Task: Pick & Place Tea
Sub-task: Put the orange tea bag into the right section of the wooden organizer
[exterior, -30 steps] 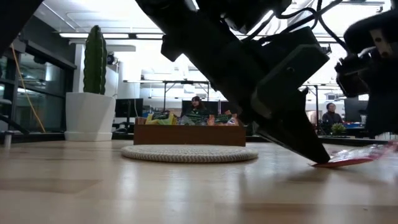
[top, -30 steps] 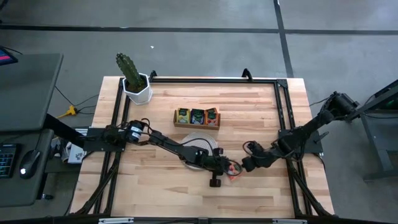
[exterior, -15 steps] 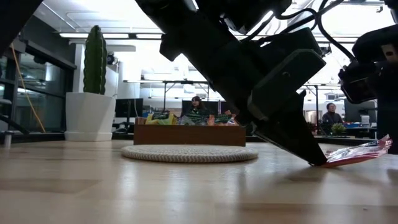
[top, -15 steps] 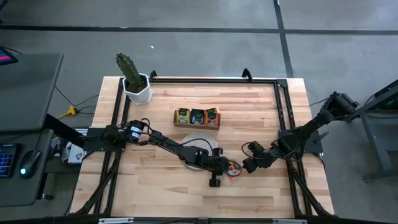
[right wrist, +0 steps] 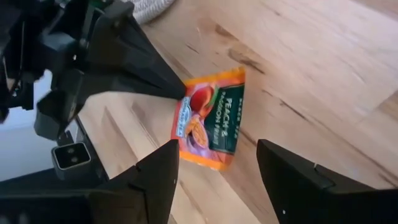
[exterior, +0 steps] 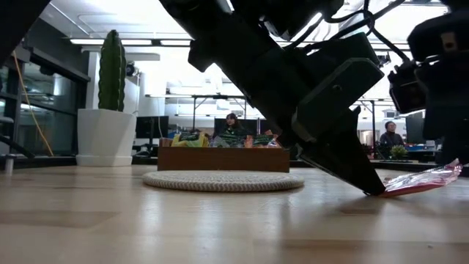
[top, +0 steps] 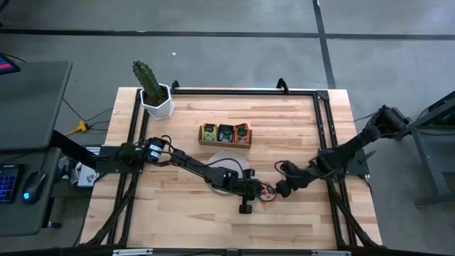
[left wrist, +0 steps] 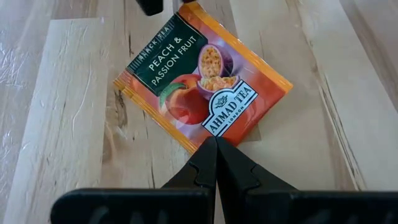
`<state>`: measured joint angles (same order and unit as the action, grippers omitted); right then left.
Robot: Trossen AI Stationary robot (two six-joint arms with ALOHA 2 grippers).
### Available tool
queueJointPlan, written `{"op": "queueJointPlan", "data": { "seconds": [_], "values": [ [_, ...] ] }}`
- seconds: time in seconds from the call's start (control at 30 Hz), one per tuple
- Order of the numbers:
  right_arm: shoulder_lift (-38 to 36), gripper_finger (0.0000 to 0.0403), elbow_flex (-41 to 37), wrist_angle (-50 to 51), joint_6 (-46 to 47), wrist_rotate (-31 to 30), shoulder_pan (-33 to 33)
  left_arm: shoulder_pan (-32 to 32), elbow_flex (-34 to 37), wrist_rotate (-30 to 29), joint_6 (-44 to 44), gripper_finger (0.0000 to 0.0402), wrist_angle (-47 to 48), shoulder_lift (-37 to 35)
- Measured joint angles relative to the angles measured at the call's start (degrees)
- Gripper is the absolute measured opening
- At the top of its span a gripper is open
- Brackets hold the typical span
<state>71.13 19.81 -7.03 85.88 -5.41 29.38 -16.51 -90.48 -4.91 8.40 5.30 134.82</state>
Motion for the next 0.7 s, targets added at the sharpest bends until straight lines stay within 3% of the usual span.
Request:
{"op": "queueJointPlan", "data": {
  "seconds": [0.23,0.57,0.7],
  "values": [
    [2.31,0.0213,0.00,-1.57,-1.11,2.92,-2.82,-0.02,0.02,-0.03,0.00,0.0000,-0.11,0.00],
    [10.31,0.0212,-0.02,-11.24,-1.51,4.46,-3.99,-0.02,0.02,-0.04,0.00,0.0000,-0.13,0.00],
    [10.62,0.0191,-0.02,-11.24,-1.02,4.46,-3.98,-0.02,0.02,-0.03,0.01,0.0000,-0.15,0.00]
  ]
}}
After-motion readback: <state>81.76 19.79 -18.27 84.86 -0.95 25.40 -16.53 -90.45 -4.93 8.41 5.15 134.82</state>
